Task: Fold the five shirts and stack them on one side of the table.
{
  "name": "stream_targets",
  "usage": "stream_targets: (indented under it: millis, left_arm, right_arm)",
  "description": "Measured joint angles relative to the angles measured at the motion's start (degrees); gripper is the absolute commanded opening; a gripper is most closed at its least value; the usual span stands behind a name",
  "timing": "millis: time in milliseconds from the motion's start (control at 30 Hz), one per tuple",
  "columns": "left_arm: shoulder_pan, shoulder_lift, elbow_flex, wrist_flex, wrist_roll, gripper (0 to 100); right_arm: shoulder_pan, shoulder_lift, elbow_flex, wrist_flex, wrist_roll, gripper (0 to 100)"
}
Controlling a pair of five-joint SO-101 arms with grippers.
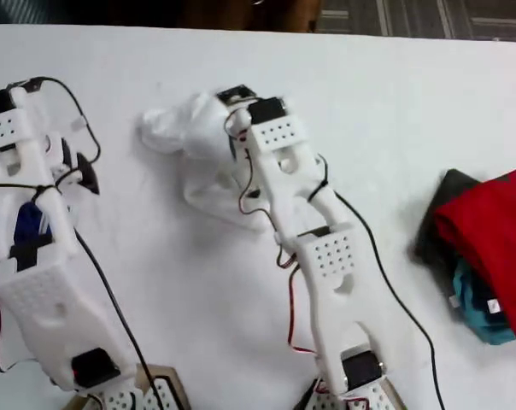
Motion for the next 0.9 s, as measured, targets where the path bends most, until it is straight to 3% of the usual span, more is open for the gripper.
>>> stream_targets:
  millis: [333,633,900]
  left_arm:
    - [0.1,0.0,0.0,0.0,0.1,24]
    - [0.1,0.0,0.0,0.0,0.1,24]
    - [0.1,0.0,0.0,0.0,0.1,24]
  right_arm:
    - [4.0,-6.2,0.0,0.0,-0.2,1.8]
    - [11.4,-33.1,0.0,0.0,-0.2,1.8]
    - [10.5,-60.2,-0.1,-0.8,-0.2,1.8]
